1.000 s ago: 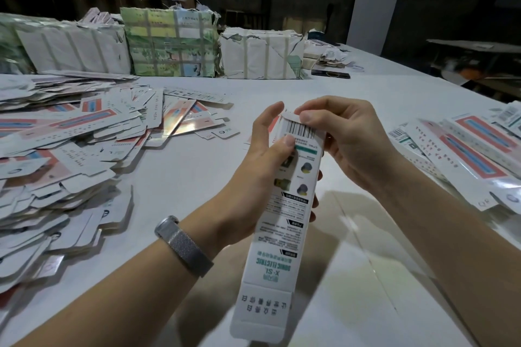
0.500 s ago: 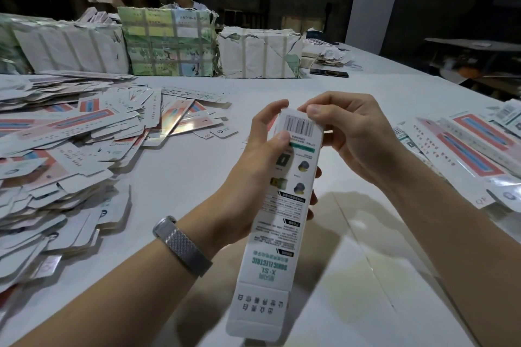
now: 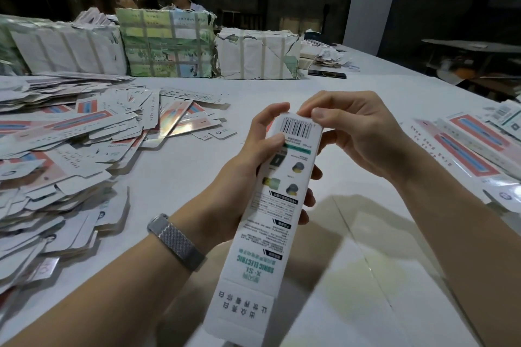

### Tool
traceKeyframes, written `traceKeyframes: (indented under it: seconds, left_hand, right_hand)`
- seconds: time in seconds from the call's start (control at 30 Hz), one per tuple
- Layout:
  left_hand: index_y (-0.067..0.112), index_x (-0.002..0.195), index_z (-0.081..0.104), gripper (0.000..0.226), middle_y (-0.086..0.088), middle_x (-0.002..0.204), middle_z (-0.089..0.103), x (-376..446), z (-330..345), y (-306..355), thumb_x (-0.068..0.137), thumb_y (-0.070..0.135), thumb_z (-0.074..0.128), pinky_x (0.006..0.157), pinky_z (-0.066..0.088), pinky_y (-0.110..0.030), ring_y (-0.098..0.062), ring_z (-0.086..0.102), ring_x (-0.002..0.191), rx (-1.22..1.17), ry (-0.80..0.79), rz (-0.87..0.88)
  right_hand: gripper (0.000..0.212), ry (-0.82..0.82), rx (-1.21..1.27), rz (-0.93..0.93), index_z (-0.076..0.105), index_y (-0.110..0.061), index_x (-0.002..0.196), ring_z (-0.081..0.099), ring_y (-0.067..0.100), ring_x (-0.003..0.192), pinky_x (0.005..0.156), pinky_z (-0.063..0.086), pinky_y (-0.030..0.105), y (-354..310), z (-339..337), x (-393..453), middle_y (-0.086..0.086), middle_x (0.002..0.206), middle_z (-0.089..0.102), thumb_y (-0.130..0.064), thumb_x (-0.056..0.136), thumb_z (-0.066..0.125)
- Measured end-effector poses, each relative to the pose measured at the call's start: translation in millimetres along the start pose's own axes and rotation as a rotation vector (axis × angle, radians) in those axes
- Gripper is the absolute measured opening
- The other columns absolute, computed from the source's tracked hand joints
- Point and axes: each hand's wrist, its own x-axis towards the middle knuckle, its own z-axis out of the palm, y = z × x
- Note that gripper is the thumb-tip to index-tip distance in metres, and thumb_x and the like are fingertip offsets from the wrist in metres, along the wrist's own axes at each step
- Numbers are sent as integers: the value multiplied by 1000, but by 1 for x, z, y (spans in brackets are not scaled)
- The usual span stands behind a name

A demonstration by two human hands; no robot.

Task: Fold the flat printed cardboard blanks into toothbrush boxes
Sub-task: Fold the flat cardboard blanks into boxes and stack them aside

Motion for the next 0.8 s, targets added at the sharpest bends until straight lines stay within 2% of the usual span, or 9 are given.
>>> traceKeyframes:
  seconds: [0.1, 0.3, 0.4, 0.5, 0.6, 0.63, 0.7, 0.8]
  left_hand:
    - [53, 127, 48, 34, -26, 95, 63, -1, -2, 1, 98, 35, 43, 61, 55, -45, -39, 64, 71, -46, -48, -23]
    - [47, 126, 48, 29, -27, 100, 62, 0, -9, -3, 100, 35, 44, 63, 54, -47, -40, 64, 75, -68, -98, -24]
    - [43, 120, 49, 24, -21, 100, 68, 8, -9, -1, 98, 33, 45, 63, 55, -48, -42, 65, 77, 11, 16, 34]
    - [36, 118, 45, 24, -8, 88, 73, 12, -9, 3, 97, 27, 39, 56, 57, -43, -35, 69, 68, 73, 147, 156]
    - [43, 119, 47, 23, -14, 87, 69, 4, -4, 2, 99, 35, 39, 59, 55, -45, -38, 67, 68, 122, 190, 144]
    - [44, 118, 48, 21, -16, 88, 68, 1, -1, 2, 101, 35, 38, 60, 55, -45, -38, 67, 68, 125, 200, 134]
    - [44, 117, 48, 21, -18, 88, 66, -1, 3, 4, 106, 32, 35, 59, 55, -45, -39, 65, 68, 133, 230, 139]
    - [45, 116, 49, 23, -19, 91, 65, 0, 6, 8, 107, 31, 33, 59, 55, -45, -38, 65, 68, 164, 260, 164]
  right_hand:
    - [17, -29, 2, -3, 69, -4, 94, 65, 42, 98, 74, 56, 55, -3, -2, -1, 7, 89, 73, -12, 96, 54]
    - [18, -89, 15, -5, 69, -5, 95, 67, 36, 101, 75, 61, 43, -6, -3, -1, 6, 91, 72, -14, 93, 54]
    - [21, -54, 47, -6, 69, -5, 100, 66, 35, 103, 75, 60, 39, -2, 1, -1, 5, 93, 72, -17, 95, 52]
    - [30, -32, 118, 9, 66, -5, 113, 67, 26, 103, 75, 57, 34, 6, 14, 0, 4, 98, 73, -21, 100, 45]
    - [33, -6, 194, 47, 72, -21, 109, 70, 11, 98, 77, 57, 24, 10, 24, 1, -3, 98, 76, -21, 103, 40]
    - [36, -9, 211, 65, 74, -24, 108, 69, 10, 98, 78, 57, 25, 11, 24, 1, -4, 99, 75, -22, 103, 39]
    - [38, -26, 220, 92, 72, -19, 115, 65, 15, 101, 78, 55, 30, 11, 23, 1, 0, 104, 72, -26, 105, 37]
    - [42, -10, 305, 150, 69, -18, 120, 59, 21, 105, 80, 50, 38, 14, 26, 2, 5, 113, 69, -40, 101, 39]
